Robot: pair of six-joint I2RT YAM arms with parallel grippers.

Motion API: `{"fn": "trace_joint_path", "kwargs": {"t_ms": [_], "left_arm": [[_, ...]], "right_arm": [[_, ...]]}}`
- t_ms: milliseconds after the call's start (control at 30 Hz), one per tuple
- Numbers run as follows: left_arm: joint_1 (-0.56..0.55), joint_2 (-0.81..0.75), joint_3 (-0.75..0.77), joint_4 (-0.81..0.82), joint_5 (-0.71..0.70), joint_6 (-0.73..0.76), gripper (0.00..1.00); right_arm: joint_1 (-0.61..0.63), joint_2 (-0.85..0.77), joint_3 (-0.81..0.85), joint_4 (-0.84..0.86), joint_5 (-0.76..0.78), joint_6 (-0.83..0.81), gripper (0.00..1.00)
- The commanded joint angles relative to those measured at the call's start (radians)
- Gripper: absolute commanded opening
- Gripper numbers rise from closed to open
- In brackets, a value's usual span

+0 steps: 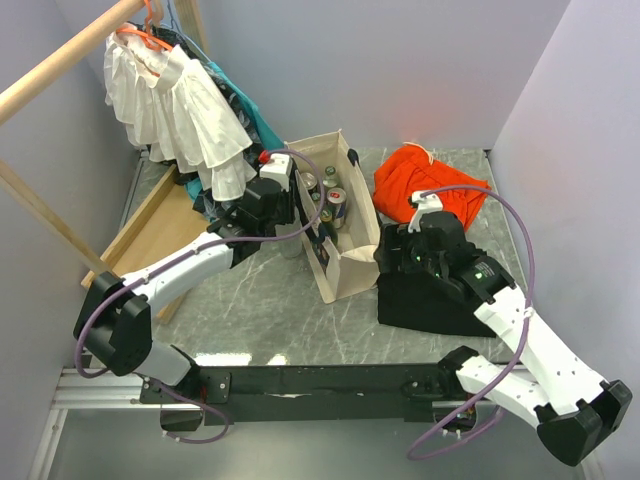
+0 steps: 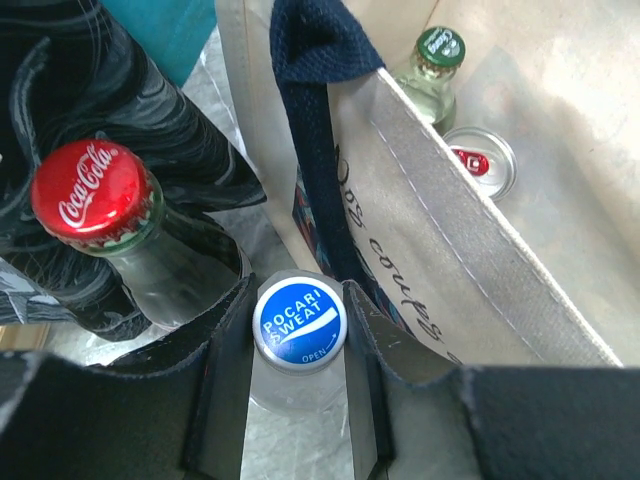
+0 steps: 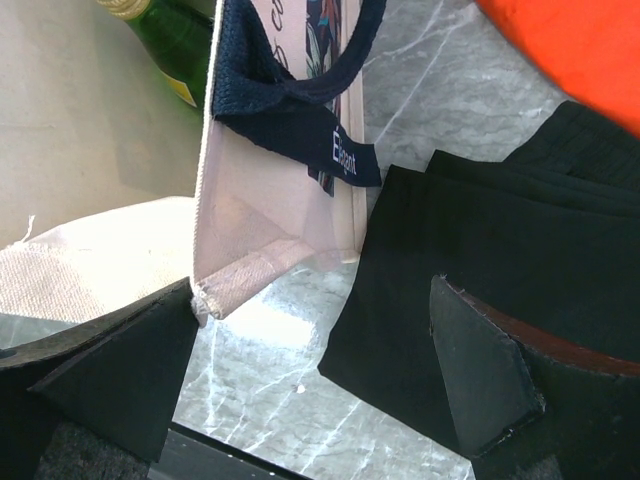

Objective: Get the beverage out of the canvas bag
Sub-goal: Place the drink at the center of the board.

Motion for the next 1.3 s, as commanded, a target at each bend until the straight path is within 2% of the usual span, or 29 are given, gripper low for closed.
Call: {"fn": "trace_joint_path", "kwargs": {"t_ms": [0, 533, 667, 733, 833, 867, 1067, 1267], "left_arm": [[0.001, -0.024, 0.049, 0.216, -0.025, -0.002, 0.01], [0.001, 0.028, 0.072, 0.201, -0.043, 0.007, 0.01], [0.003, 0.024, 0.066, 0.200, -0.048, 0.000, 0.15], [0.001, 0.021, 0.063, 0.198, -0.051, -0.002, 0.17], [0.003, 0.022, 0.066, 0.187, -0.052, -0.007, 0.28], [0.001, 0.021, 0.066, 0.184, -0.051, -0.008, 0.39], [0.003, 0.013, 0.057, 0.183, -0.045, -0.031, 0.61], [0.001, 0.001, 0.058, 0.171, -0.039, -0.037, 0.64]], "right_arm": [[0.008, 0.021, 0.012, -0.033, 0.025, -0.027, 1.00], [0.009, 0.020, 0.004, -0.030, 0.028, -0.026, 1.00], [0.008, 0.021, 0.004, -0.033, 0.028, -0.026, 1.00], [0.009, 0.023, 0.002, -0.032, 0.028, -0.024, 1.00], [0.008, 0.023, 0.002, -0.029, 0.025, -0.023, 1.00], [0.008, 0.023, 0.001, -0.029, 0.025, -0.023, 1.00], [0.008, 0.018, -0.001, -0.032, 0.026, -0.021, 1.00], [0.009, 0.010, -0.002, -0.032, 0.031, -0.021, 1.00]]}}
